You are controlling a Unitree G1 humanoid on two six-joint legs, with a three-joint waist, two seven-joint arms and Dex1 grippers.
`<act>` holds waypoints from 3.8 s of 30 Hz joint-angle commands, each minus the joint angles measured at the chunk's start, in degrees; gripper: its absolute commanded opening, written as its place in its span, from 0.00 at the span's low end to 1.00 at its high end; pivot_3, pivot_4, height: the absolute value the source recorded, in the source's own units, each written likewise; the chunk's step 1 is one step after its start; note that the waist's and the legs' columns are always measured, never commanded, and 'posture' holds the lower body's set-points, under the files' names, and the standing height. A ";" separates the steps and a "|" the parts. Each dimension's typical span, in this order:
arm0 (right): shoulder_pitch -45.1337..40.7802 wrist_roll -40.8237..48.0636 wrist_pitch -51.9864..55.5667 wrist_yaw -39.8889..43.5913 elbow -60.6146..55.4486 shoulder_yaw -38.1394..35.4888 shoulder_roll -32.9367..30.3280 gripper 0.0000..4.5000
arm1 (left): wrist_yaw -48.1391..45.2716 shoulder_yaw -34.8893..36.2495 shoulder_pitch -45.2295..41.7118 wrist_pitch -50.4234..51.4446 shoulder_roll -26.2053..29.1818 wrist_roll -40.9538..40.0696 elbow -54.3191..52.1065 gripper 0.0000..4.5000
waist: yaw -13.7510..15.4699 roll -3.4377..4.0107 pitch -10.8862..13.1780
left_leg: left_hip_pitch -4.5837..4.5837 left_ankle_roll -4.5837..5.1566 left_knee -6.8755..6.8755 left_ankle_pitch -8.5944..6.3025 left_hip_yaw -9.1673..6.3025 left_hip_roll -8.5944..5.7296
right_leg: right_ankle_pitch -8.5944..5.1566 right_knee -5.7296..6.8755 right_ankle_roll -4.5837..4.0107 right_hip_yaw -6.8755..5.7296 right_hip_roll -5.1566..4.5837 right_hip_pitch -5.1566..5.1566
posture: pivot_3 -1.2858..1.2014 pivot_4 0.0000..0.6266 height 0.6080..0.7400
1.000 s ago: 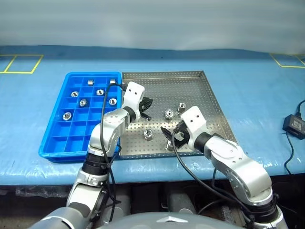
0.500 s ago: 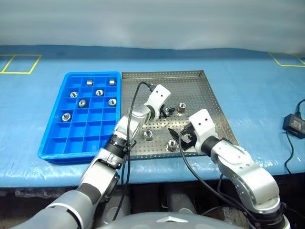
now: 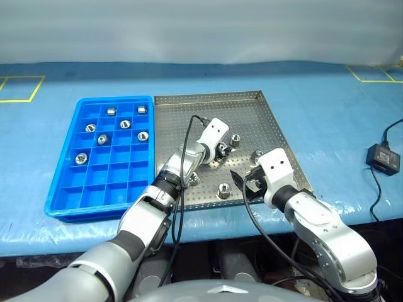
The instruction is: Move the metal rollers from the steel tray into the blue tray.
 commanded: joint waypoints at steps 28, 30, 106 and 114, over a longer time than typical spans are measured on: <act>-20.56 3.81 -9.46 14.39 12.21 15.70 4.83 1.00 | 22.98 20.84 42.50 25.59 12.99 7.99 -84.07 0.42 | 5.10 0.03 -0.01 | 0.09 0.00 0.00 -0.01 0.04 0.00 | 0.18 -0.02 -0.25 0.07 -0.05 0.06 | 0.60 0.24 1.00; -20.96 3.77 -10.00 15.33 12.80 16.23 4.91 1.00 | 23.53 20.63 44.69 25.71 12.36 8.12 -84.56 0.42 | 5.66 0.03 -0.01 | 0.09 0.00 0.01 -0.01 0.03 0.00 | 0.12 -0.03 -0.35 0.06 -0.09 0.07 | 0.61 0.24 1.00; -15.53 5.39 -4.68 12.79 4.22 11.70 0.47 1.00 | 16.51 19.96 34.28 25.83 7.43 2.72 -82.36 0.38 | 1.19 0.13 -0.04 | 0.10 0.06 0.16 -0.04 0.16 0.08 | 0.15 0.07 0.15 0.27 0.02 0.02 | 0.57 0.24 1.00; -23.03 5.27 -9.91 19.90 12.99 18.10 1.36 1.00 | 29.32 18.10 50.34 26.93 6.22 15.46 -91.32 0.38 | 5.97 0.07 -0.04 | 0.09 0.08 0.21 -0.04 0.08 0.01 | 0.17 0.00 0.01 0.16 -0.03 0.10 | 0.63 0.24 1.00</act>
